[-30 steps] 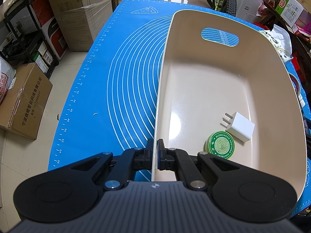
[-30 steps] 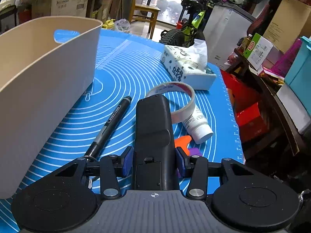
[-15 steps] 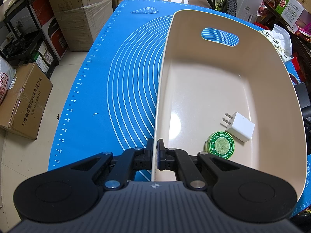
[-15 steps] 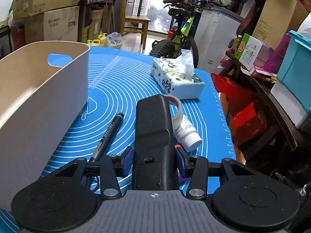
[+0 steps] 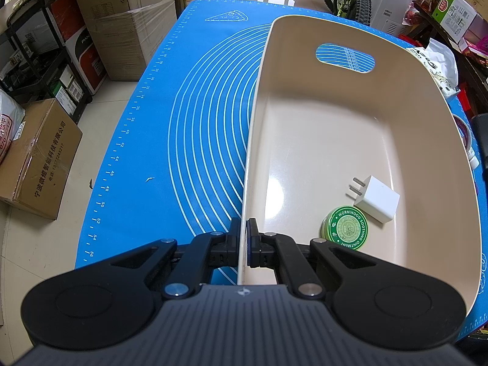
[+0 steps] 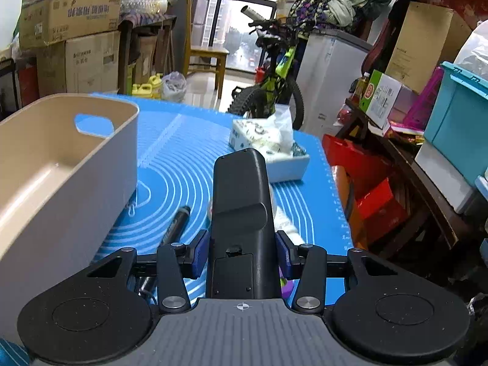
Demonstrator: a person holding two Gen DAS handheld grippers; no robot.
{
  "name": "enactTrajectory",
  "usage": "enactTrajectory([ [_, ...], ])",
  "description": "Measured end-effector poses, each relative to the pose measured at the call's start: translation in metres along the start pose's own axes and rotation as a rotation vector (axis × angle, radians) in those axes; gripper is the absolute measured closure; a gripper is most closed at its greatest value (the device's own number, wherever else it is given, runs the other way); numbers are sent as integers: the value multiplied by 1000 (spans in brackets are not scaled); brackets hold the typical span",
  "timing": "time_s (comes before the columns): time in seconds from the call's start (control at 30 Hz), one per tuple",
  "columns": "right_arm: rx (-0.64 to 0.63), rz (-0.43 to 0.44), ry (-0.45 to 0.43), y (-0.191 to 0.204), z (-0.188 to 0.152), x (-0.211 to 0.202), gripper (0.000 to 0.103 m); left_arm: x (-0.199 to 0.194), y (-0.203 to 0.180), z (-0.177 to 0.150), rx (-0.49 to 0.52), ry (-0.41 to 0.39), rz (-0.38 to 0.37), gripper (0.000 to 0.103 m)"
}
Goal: Organize rigid objects
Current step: 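Lower the black glasses case into the beige bin and release it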
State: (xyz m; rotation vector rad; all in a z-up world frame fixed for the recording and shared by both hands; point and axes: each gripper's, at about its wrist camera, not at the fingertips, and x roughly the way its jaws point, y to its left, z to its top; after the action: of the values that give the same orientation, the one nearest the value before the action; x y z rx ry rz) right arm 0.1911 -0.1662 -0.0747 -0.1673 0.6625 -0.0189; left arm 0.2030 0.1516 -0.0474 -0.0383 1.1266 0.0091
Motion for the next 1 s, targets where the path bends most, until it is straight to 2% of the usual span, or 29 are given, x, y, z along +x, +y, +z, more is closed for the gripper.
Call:
enactTrajectory([
  [0.23,21,-3,-63,-1,15,-16,51,0,0,0,0,1,0,98],
  [0.43,21,39,-130,11,37,-34,51,1,1,0,-2,1,2,98],
  [0.7,-12,150,-192,57,73,-48,51,1,1,-1,-1,2,4,98],
  [1.0,-88,244,-161,121,86,-38,51,1,1,-1,0,1,5,98],
])
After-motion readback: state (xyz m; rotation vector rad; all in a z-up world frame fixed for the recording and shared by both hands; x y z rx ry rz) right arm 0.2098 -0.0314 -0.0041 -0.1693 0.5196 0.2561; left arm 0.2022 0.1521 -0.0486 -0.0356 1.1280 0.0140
